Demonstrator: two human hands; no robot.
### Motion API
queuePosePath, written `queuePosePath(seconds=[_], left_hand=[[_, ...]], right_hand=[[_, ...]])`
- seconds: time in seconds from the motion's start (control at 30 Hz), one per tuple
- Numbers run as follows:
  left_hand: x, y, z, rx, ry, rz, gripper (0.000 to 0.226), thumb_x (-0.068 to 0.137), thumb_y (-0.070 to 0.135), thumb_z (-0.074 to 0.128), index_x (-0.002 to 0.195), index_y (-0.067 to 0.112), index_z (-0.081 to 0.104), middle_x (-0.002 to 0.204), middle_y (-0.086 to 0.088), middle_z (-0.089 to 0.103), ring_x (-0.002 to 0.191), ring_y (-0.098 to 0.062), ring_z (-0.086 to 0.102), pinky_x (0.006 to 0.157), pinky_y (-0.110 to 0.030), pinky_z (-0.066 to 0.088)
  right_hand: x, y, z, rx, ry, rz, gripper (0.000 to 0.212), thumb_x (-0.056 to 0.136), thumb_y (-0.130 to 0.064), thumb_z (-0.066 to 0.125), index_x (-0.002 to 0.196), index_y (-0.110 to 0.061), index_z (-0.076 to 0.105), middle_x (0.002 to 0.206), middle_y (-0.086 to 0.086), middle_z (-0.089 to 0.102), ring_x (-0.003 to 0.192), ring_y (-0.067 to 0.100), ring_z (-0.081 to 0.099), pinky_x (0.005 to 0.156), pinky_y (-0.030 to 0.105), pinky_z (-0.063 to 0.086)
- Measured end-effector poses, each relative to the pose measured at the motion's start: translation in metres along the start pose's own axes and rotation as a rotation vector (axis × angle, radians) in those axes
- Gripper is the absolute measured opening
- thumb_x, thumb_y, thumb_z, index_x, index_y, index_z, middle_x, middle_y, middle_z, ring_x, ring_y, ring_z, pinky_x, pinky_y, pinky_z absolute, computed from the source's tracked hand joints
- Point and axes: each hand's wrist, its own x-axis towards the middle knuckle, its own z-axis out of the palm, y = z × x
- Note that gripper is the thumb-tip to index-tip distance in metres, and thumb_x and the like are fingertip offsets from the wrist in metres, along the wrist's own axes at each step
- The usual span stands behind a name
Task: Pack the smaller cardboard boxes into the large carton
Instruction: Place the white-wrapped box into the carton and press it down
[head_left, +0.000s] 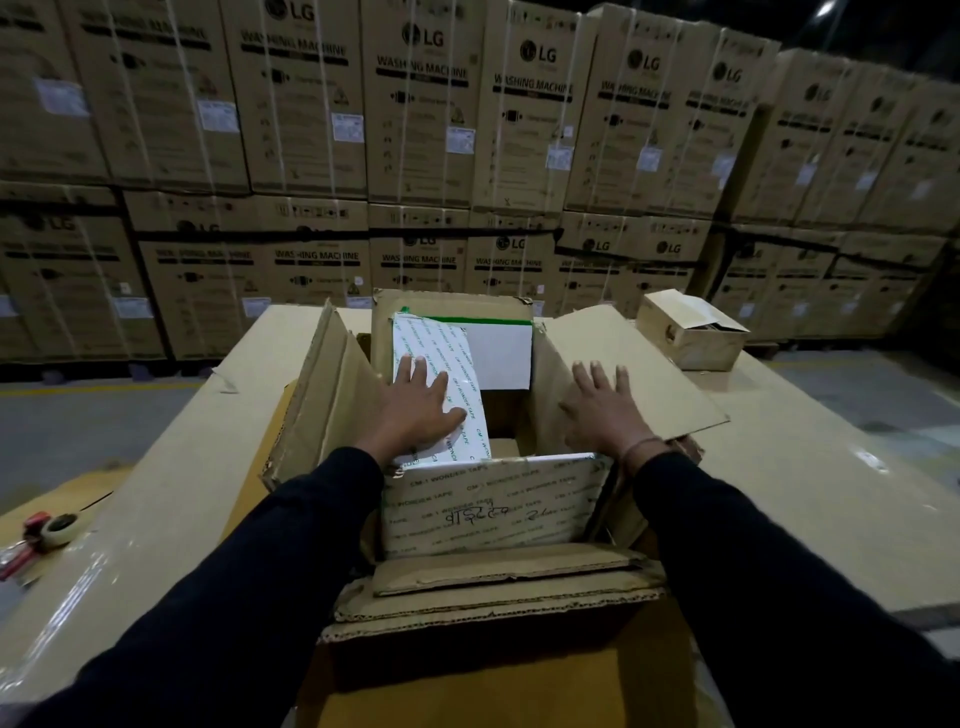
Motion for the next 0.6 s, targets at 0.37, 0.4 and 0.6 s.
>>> queuePosePath(seconds=[0.37,0.4,0.6], left_hand=[[0.024,0.037,0.000,0.120,-0.072,0.540,0.064,0.105,0.063,0.025,0.158,0.029,0.037,0.169,-0.003,0.020,0.158,-0.027,-0.008,0.123,-0.051,-0.016],[0.027,0.045,0.000,0.114,-0.124,0.582,0.061,0.106,0.060,0.026,0.153,0.026,0.046,0.165,-0.003,0.033,0.158,-0.024,0.002,0.123,-0.048,-0.014],[0.027,0.064,-0.042,0.123,-0.044,0.578,0.065,0.109,0.053,0.024,0.099,0.007,0.068,0.094,-0.008,0.072,0.096,-0.024,0.070,0.128,-0.049,0.008]], right_hand=[[-0.001,-0.003,0.011,0.002,0.111,0.011,0.058,0.102,-0.045,0.046,0.158,-0.026,0.044,0.175,0.012,0.006,0.161,0.036,0.002,0.126,0.062,0.002],[-0.001,-0.003,0.011,-0.010,0.115,0.014,0.059,0.102,-0.046,0.046,0.158,-0.027,0.044,0.174,0.012,0.007,0.161,0.036,0.002,0.126,0.062,0.002],[-0.001,0.002,0.012,0.001,0.113,0.014,0.061,0.101,-0.049,0.047,0.158,-0.026,0.043,0.174,0.012,0.008,0.160,0.036,0.004,0.126,0.062,0.004]])
